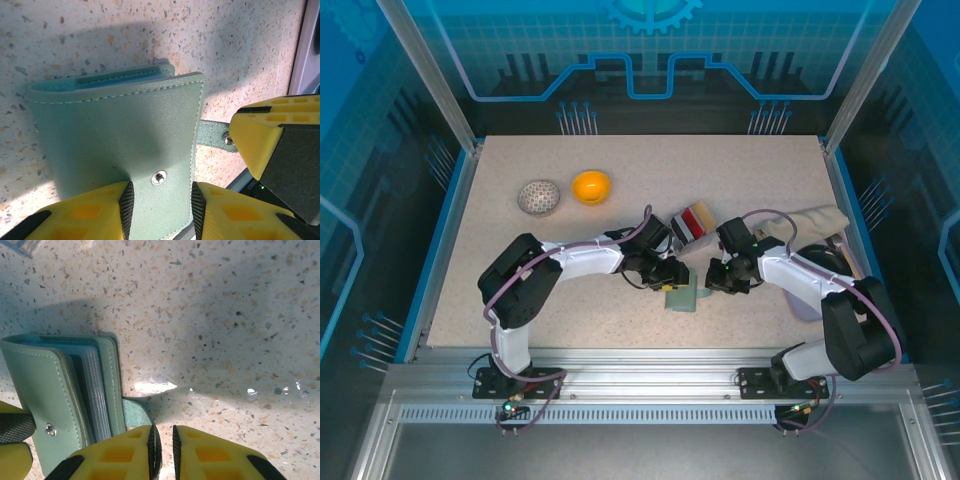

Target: Put the credit cards into the card holder

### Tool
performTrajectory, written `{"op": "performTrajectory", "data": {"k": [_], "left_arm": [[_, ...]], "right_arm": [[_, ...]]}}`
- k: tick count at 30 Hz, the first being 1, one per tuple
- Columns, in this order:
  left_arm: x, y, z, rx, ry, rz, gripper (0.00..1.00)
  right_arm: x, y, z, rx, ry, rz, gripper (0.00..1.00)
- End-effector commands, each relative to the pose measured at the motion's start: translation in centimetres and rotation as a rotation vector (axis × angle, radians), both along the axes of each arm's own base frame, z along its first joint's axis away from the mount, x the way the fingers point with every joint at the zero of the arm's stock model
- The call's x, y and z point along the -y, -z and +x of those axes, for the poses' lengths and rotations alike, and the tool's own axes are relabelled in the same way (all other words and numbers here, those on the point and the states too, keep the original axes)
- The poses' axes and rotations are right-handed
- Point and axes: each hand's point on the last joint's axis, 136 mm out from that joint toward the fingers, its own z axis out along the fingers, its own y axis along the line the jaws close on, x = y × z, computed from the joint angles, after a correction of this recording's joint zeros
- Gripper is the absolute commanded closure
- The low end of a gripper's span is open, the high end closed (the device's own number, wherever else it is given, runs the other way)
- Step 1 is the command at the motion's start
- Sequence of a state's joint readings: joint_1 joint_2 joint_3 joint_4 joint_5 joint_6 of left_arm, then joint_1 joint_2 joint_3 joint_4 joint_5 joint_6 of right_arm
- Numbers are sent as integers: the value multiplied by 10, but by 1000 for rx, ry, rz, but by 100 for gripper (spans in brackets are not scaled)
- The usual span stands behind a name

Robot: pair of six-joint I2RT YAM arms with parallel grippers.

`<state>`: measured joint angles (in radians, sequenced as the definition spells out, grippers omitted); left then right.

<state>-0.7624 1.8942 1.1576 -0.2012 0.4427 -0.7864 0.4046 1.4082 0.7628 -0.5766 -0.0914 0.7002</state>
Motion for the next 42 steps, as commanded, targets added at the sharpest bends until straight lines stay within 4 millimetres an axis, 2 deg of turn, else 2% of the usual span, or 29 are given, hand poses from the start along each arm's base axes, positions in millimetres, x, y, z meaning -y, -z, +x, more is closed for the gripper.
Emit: {"op": "performTrajectory", "data": {"k": [1, 14, 24, 29, 38, 42], "left_arm": [[5, -1, -2, -15, 6, -13, 61], [4, 1, -3, -19, 5, -8, 62], [5, 0, -2, -18, 5, -13, 62], [5, 1, -3, -19, 7, -12, 62], [4, -1, -2, -17, 4, -11, 62], [4, -1, -2, -17, 4, -11, 62]], "right_arm": [[2, -4, -9, -22, -4, 21, 81], [4, -6, -18, -27, -4, 36, 82], [1, 2, -19, -56, -18, 45, 80], [1, 1, -20, -58, -23, 48, 86], [3, -7, -20, -38, -21, 51, 82], [3, -7, -20, -37, -27, 56, 86]]}}
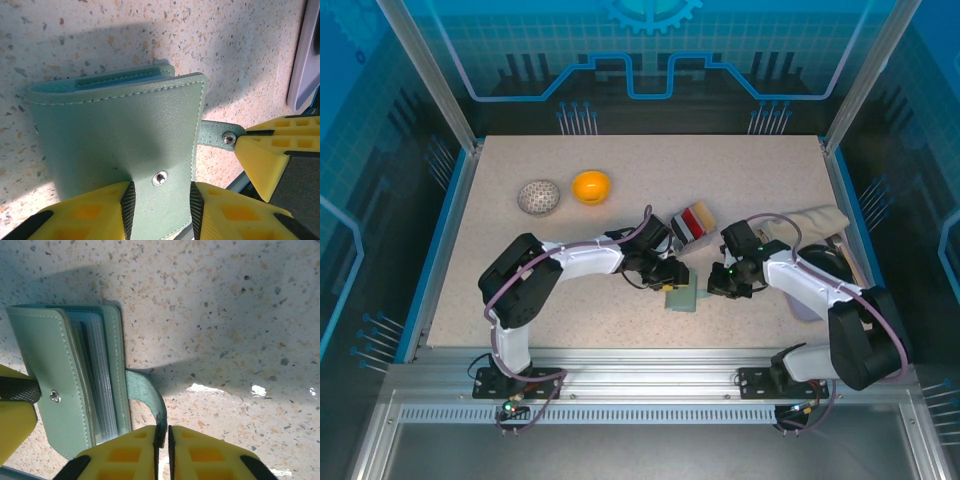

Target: Put the credit cards into the card holder

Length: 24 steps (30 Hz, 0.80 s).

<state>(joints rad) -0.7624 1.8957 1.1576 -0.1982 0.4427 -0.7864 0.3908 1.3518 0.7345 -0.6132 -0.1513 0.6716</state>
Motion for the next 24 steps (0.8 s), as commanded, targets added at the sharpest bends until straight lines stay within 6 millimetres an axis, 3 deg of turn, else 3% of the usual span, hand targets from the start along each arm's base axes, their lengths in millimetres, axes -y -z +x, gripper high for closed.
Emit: {"op": "performTrajectory", "data": {"k": [1, 11, 18, 24], "left_arm": [[4, -2, -3, -17, 5, -11, 62], [0, -9, 1, 22, 5, 7, 60], [-30, -31, 9, 157, -21, 127, 50], [-49, -7, 6, 92, -26, 203, 52]], "right_arm": [[3, -1, -5, -18, 1, 11, 86], [-5, -8, 1, 18, -21, 63, 98], [-6, -10, 6, 34, -38, 88, 100], [-9, -14, 9, 46, -46, 107, 100]]}}
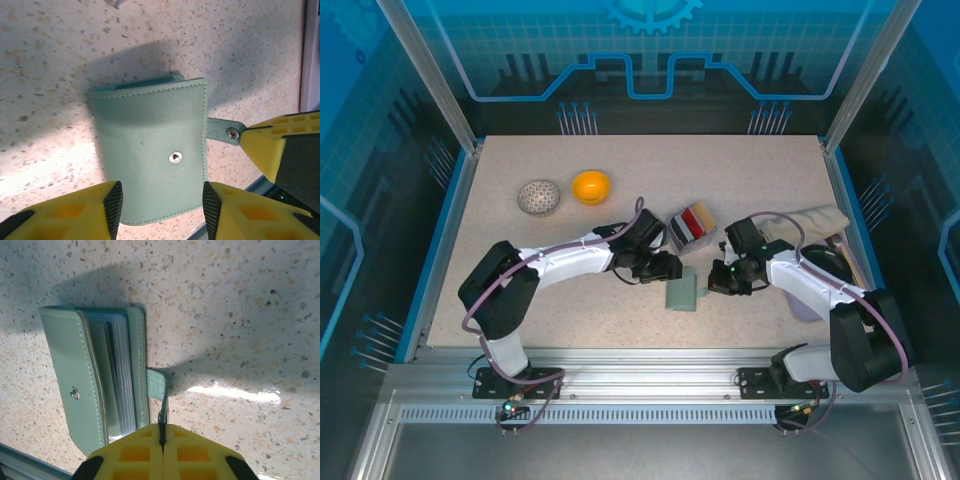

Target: Put the credit cards into the card holder

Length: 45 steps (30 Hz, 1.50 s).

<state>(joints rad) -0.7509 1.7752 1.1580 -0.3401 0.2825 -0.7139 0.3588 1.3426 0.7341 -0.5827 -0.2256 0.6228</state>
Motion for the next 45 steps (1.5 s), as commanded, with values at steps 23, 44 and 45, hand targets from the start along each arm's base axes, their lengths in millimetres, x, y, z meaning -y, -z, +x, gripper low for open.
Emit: {"op": "performTrajectory", "data": {"k": [23, 44, 45], "left_arm": [[6, 76, -22, -170, 37, 74, 61], [10, 75, -21, -171, 29, 56, 64], [10, 75, -22, -173, 29, 57, 64]], "right_arm": [[-41, -22, 10, 26, -54, 234, 100], [-62, 3, 14, -58, -119, 147, 100], [-62, 5, 14, -63, -119, 143, 100]]}}
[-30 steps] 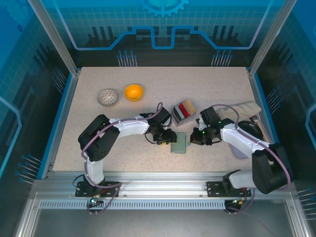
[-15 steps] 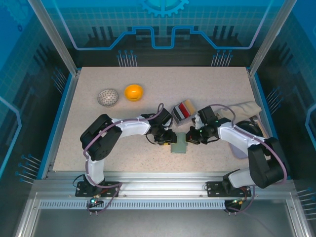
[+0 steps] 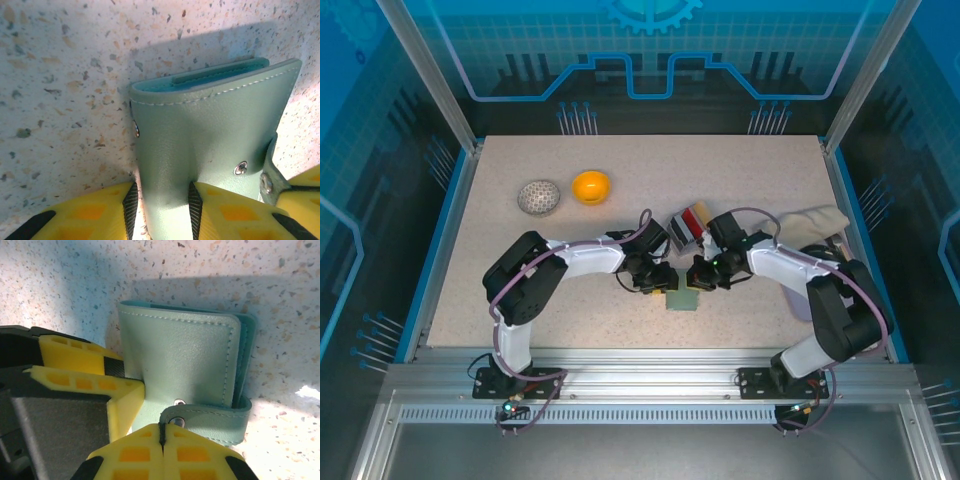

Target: Put the credit cards into the card holder

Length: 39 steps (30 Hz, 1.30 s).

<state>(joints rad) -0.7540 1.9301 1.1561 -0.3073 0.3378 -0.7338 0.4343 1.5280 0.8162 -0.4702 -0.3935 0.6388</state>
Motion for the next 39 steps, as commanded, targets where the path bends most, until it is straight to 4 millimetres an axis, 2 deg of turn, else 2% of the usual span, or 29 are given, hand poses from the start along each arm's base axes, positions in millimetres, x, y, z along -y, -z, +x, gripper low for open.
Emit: {"op": "performTrajectory", "data": {"k": [1, 10, 21, 39], "left_arm": [[7, 18, -9, -36, 16, 7, 64], [7, 15, -9, -29, 17, 2, 64], [7, 14, -9, -25, 18, 1, 65], [6, 13, -9, -18, 14, 1, 66]], "right_arm": [[-7, 0, 5, -1, -11, -8, 100], [-8, 12, 6, -33, -9, -35, 100], [7, 45, -6, -107, 12, -128, 100], [58, 96, -46, -249, 221, -212, 100]]}}
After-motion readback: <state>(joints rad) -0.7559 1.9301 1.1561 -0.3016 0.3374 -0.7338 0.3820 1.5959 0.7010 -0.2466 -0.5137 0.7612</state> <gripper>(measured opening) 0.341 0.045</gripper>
